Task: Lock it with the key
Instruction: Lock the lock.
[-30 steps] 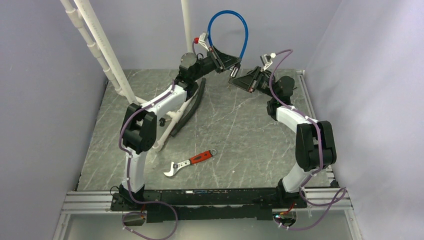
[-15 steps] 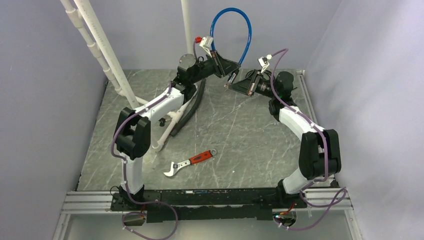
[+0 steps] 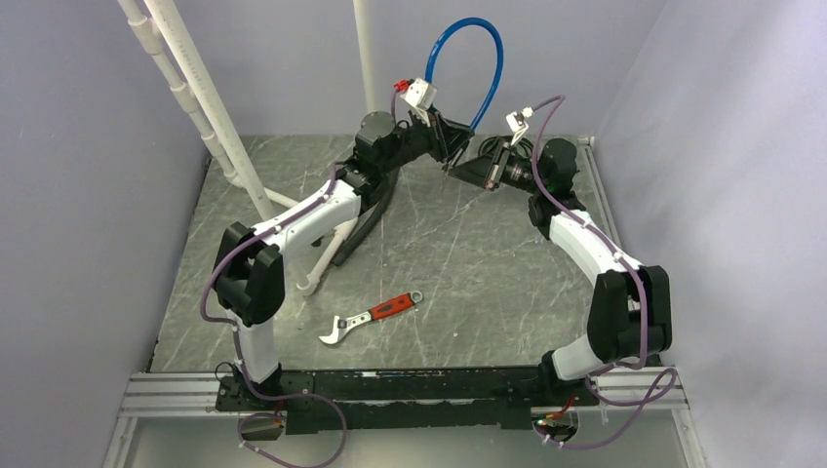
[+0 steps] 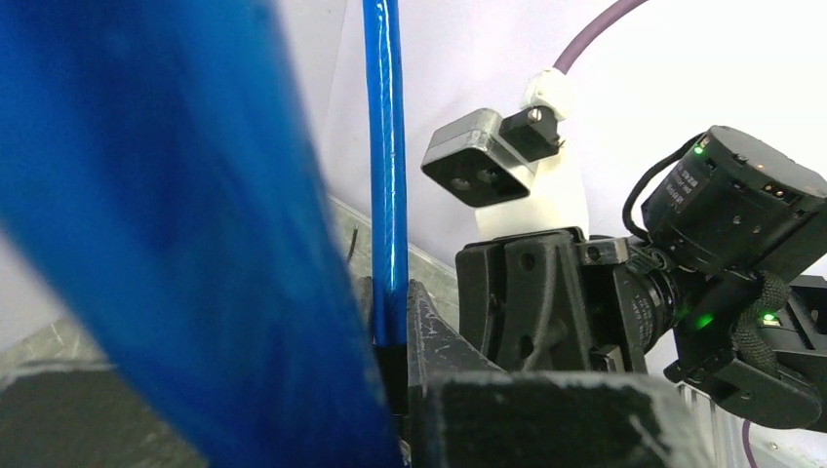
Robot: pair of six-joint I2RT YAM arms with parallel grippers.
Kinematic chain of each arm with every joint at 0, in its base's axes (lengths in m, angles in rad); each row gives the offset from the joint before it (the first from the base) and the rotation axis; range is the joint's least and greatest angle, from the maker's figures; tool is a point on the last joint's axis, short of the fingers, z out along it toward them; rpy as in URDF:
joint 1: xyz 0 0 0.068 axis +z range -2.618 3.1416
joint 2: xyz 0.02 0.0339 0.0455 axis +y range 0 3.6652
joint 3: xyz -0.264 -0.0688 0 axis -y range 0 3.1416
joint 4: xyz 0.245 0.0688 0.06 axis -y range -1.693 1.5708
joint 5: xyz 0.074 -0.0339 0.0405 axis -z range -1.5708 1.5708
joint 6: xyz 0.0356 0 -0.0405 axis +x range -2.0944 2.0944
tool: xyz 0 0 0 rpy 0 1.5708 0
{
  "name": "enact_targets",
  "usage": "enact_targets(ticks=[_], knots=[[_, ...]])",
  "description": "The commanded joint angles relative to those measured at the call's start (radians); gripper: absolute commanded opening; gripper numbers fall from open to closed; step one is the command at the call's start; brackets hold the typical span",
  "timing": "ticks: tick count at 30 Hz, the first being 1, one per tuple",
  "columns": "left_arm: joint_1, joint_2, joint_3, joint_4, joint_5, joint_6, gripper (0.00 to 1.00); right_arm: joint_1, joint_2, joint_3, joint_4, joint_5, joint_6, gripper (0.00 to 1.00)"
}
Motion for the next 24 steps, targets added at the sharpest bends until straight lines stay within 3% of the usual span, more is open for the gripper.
enact_targets(ticks=[1,4,7,15,19,24], knots=[[0.003,-0.045,-0.034,0.049,0.053,-0.03,0.0,-0.002,-0.061,0.0,0.089,0.057,-0.036,0.16],[0.027,-0.03,-0.017,0.116,0.113,-0.171,0.0,-0.006,-0.076,-0.06,0.173,0.083,-0.007,0.43],[0.043,-0.012,0.009,0.172,0.153,-0.289,0.0,-0.004,-0.071,-0.094,0.237,0.113,-0.005,0.52],[0.055,0.007,0.041,0.208,0.176,-0.392,0.0,0.009,0.034,-0.078,0.47,0.109,0.112,0.55],[0.078,0.02,0.047,0.211,0.194,-0.47,0.0,0.015,0.086,-0.038,0.556,0.031,0.177,0.5],[0.095,0.021,0.041,0.22,0.21,-0.49,0.0,0.018,0.126,-0.025,0.57,-0.02,0.205,0.49]])
